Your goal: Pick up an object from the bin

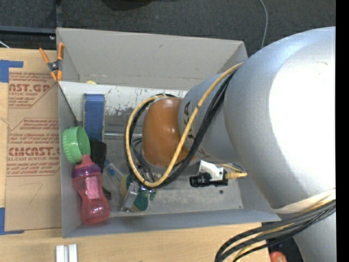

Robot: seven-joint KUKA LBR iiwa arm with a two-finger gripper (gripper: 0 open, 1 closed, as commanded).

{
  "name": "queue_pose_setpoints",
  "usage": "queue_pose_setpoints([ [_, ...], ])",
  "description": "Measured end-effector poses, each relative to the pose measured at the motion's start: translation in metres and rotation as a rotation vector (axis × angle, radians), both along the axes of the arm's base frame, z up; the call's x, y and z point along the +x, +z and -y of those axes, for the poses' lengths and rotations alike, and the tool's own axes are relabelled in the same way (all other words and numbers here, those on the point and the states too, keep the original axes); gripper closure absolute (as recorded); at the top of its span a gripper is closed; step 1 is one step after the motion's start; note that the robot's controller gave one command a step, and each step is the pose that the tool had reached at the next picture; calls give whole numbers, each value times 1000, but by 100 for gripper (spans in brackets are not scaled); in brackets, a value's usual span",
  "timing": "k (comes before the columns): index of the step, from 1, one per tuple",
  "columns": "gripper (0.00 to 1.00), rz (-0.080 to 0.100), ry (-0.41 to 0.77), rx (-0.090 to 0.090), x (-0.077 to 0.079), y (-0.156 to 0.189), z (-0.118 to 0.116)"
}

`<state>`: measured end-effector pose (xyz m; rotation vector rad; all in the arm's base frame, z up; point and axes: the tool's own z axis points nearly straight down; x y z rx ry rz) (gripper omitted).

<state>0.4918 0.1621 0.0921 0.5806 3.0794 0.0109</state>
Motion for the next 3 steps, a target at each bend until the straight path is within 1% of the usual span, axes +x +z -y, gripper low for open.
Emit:
queue_pose_setpoints([
  [1,0,3,364,-3,8,-23,-9],
  [2,100,-3,56,-2,8,-23,12],
  [3,100,-3,56,-2,8,-23,12],
])
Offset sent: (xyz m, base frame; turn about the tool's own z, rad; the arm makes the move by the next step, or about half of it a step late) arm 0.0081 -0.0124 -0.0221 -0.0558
